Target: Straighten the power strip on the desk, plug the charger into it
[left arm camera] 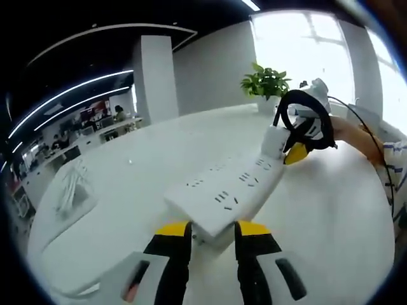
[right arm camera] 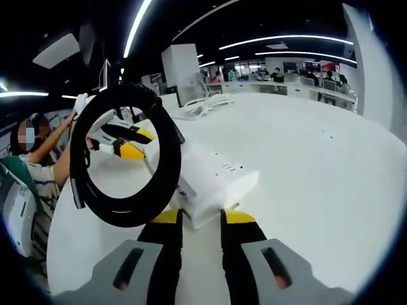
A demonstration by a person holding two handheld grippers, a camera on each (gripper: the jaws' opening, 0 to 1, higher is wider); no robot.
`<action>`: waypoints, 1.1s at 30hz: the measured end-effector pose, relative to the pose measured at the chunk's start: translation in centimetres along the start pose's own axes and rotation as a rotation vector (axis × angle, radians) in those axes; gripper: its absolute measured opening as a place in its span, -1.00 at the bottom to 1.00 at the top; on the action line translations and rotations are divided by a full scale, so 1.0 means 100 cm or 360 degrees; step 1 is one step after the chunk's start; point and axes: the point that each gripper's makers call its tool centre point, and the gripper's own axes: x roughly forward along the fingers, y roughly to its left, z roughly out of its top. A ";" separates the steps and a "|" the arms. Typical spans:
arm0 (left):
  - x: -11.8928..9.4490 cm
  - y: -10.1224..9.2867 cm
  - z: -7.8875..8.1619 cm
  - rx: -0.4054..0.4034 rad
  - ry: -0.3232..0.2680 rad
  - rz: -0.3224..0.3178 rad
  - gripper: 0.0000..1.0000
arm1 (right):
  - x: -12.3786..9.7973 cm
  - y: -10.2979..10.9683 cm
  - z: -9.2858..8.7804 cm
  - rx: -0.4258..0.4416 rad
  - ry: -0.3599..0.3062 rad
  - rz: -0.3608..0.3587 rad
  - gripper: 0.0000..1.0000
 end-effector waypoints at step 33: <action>0.016 0.015 0.009 -0.0054 0.0000 0.0059 -0.50 | 0.009 -0.019 0.005 0.0022 0.0012 -0.0104 -0.63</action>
